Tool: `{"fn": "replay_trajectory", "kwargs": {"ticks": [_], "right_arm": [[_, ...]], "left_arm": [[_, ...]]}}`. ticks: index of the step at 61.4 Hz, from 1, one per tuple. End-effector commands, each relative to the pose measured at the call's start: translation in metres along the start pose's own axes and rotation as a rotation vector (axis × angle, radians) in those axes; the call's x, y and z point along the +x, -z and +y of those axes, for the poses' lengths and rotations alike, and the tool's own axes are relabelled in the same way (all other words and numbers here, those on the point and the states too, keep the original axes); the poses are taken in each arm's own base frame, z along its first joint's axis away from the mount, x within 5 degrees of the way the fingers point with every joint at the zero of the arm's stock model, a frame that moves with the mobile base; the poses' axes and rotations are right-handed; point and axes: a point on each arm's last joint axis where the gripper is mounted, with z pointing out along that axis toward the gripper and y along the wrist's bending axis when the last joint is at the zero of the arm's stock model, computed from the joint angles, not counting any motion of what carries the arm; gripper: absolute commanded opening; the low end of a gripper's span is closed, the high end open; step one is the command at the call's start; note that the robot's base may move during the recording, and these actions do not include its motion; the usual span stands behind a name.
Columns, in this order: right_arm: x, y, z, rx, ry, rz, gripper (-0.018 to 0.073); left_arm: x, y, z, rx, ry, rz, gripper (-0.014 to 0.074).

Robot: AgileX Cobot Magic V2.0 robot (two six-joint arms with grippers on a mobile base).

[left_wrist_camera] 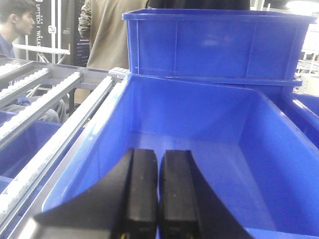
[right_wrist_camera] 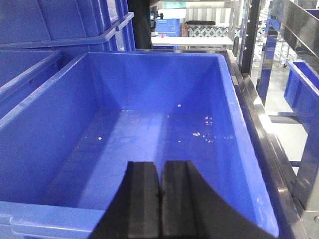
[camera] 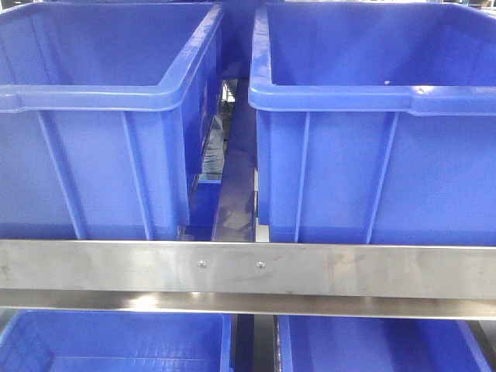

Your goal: Sort and place red and blue blocks on shelf

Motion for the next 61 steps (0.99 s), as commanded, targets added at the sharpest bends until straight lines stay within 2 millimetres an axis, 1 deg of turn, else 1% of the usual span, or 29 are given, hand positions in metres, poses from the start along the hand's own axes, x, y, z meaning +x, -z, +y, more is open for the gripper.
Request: {"fn": "replay_trajectory", "kwargs": {"ticks": [1, 12, 22, 29, 43, 53, 61], "right_arm": [[-0.018, 0.001, 0.000, 0.004, 0.007, -0.114, 0.0057], [-0.018, 0.001, 0.000, 0.004, 0.007, -0.116, 0.0057], [-0.011, 0.007, -0.001, 0.012, 0.008, -0.115, 0.0057], [0.006, 0.013, -0.003, 0.022, 0.008, -0.098, 0.0057], [0.055, 0.030, -0.005, 0.022, 0.008, -0.098, 0.0057], [0.075, 0.038, -0.006, 0.021, 0.009, -0.128, 0.0057], [0.081, 0.039, -0.007, 0.034, 0.009, -0.083, 0.0057]], "left_arm": [[-0.017, 0.000, 0.000, -0.012, 0.005, -0.102, 0.0122], [-0.017, 0.000, 0.000, -0.012, 0.005, -0.102, 0.0122], [-0.017, 0.000, 0.000, -0.012, 0.005, -0.102, 0.0122], [-0.017, 0.000, 0.000, -0.012, 0.005, -0.102, 0.0122], [-0.017, 0.000, 0.000, -0.012, 0.005, -0.102, 0.0122], [-0.017, 0.000, 0.000, -0.012, 0.005, -0.102, 0.0122], [-0.017, 0.000, 0.000, -0.012, 0.005, -0.102, 0.0122]]}}
